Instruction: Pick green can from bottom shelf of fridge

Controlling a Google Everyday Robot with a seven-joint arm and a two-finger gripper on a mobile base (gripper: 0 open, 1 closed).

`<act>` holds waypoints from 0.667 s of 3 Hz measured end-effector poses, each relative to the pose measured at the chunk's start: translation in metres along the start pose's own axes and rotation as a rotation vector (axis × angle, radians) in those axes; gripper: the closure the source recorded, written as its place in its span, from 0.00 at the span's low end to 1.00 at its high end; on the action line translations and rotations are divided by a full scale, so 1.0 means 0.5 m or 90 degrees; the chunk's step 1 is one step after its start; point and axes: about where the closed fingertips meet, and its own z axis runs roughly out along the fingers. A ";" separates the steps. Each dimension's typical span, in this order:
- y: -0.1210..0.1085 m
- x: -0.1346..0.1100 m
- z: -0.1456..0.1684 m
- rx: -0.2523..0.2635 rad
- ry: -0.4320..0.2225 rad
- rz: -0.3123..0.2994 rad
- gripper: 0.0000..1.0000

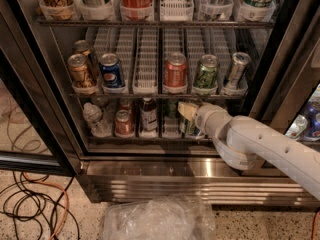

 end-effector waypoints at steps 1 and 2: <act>0.001 0.042 -0.022 -0.009 0.066 0.056 1.00; -0.011 0.058 -0.048 -0.004 0.104 0.111 1.00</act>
Offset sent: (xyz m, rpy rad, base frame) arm -0.0440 -0.0288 -0.0160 0.1846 0.3092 -0.0578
